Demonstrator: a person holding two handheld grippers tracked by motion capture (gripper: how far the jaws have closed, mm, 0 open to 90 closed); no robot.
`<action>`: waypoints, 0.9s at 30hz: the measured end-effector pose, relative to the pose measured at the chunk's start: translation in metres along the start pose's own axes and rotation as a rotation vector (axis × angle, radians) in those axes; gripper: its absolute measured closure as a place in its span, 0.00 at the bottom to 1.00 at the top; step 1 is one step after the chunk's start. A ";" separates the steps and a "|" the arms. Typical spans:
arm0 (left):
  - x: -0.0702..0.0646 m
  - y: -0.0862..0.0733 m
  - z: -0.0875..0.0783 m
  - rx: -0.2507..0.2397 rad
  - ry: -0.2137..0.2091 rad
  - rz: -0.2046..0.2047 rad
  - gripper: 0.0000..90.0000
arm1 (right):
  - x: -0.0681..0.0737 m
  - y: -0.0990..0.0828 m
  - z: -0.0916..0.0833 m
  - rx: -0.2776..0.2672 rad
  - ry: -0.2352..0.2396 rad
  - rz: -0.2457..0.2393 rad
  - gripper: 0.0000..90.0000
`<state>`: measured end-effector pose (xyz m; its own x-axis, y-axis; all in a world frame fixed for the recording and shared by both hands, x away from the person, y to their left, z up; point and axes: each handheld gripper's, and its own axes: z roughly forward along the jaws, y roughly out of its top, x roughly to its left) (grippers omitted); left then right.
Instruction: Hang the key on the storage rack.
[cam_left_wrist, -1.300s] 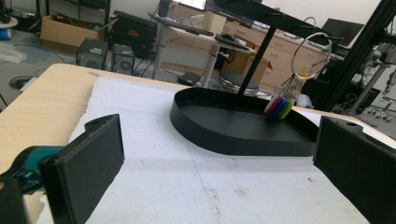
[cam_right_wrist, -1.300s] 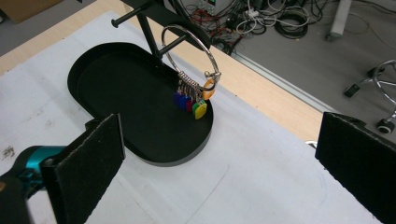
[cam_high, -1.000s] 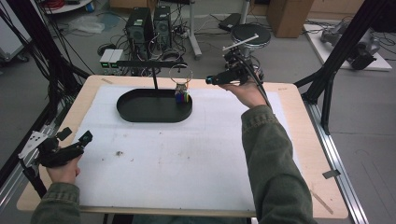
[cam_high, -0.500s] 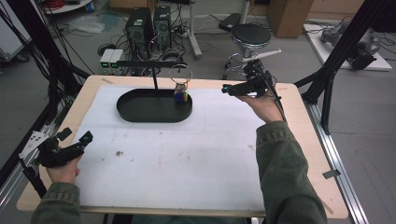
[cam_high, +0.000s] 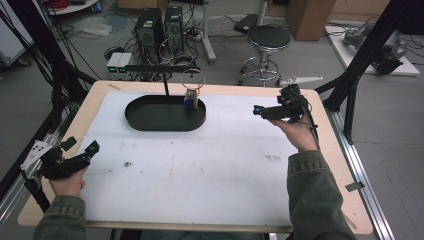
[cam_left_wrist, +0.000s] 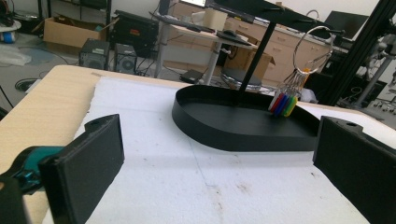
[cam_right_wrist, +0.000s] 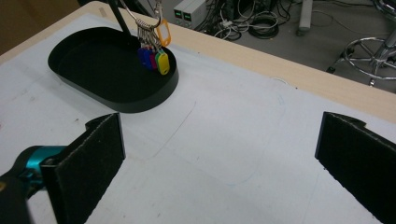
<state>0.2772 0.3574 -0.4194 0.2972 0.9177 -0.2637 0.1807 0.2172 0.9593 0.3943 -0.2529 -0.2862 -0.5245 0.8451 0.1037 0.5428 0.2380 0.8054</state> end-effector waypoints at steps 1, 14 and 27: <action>0.000 0.000 0.000 0.000 -0.001 0.002 0.03 | -0.001 -0.003 -0.001 0.000 -0.003 0.001 0.01; 0.000 0.000 -0.001 -0.002 0.000 -0.005 0.03 | -0.013 -0.049 -0.008 0.020 -0.015 0.063 0.01; 0.000 0.000 -0.001 -0.005 0.000 -0.009 0.03 | -0.010 -0.102 -0.011 0.040 -0.015 0.105 0.01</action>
<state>0.2768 0.3579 -0.4191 0.2952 0.9157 -0.2728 0.1789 0.2275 0.9572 0.3367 -0.2914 -0.3632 -0.4534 0.8734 0.1776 0.6205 0.1662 0.7664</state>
